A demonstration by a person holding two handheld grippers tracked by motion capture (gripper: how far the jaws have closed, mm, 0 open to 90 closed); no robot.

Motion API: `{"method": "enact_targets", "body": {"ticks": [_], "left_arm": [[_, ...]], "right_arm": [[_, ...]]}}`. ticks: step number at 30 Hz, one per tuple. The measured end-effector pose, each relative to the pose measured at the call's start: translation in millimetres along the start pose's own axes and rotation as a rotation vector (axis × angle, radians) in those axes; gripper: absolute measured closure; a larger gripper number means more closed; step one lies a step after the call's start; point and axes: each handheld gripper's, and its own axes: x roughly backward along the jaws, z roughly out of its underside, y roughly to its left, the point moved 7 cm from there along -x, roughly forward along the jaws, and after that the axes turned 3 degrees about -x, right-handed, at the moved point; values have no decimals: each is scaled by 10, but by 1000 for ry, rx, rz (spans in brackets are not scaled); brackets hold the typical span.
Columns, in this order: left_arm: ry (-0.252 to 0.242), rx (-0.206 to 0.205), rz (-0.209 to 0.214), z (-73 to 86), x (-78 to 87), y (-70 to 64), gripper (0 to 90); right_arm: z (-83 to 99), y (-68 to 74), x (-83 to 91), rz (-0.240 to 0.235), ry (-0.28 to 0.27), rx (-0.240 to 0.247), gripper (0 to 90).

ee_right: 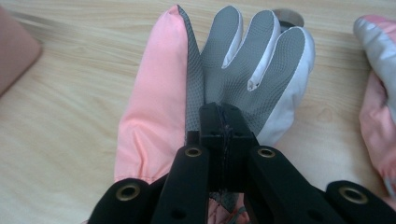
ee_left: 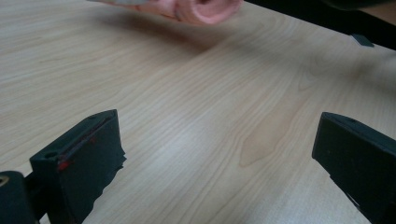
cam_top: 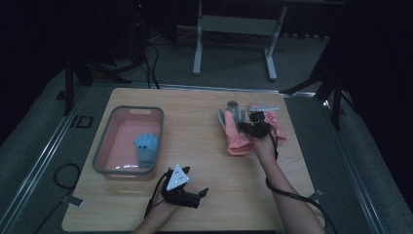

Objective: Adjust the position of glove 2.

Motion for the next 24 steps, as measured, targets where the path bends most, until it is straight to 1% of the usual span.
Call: {"method": "enact_targets", "body": {"ticks": [2,4,5,6,7,9,10,12,14,15,16,17,18,20,21,24], "left_arm": [[-7,9,-9,0,-1,9,19],[-12,5,-5,3,-2,4,19],[-9,-5,-11,9,-5,2,19],[-11,-17,-8,14,-6,-2,19],[-11,-18,4,18,-7,-11,19],[-18,-18,12,18,-8,-24,19],[-17,-23,12,19,-7,-30,19],[-13,-40,11,26,-7,-44,19],[-13,-40,12,28,-3,-56,18],[-11,-41,13,31,-4,-59,19],[-5,-47,5,36,-3,-59,19],[-3,-56,-7,40,-3,-57,19],[0,-61,-10,48,-3,-58,19],[7,-56,-17,61,1,-58,19],[1,-54,-16,61,8,-59,19],[-8,-52,-25,65,24,-55,19]], "right_arm": [[51,95,117,12,-19,-16,890],[117,164,215,14,-40,-51,890],[153,202,245,22,-39,-45,890],[185,232,272,36,-39,-41,890],[211,261,295,36,-45,-53,890],[270,321,336,34,-50,-71,890],[298,351,350,32,-57,-74,890],[373,419,371,24,-60,-100,890],[436,477,369,6,-63,-124,889],[460,500,365,8,-66,-130,889],[482,523,357,16,-65,-123,889],[509,538,350,20,-66,-127,889],[533,548,341,21,-70,-129,889],[582,556,305,28,-65,-131,889],[605,559,279,22,-56,-135,888],[645,541,213,27,-44,-142,888]]}}
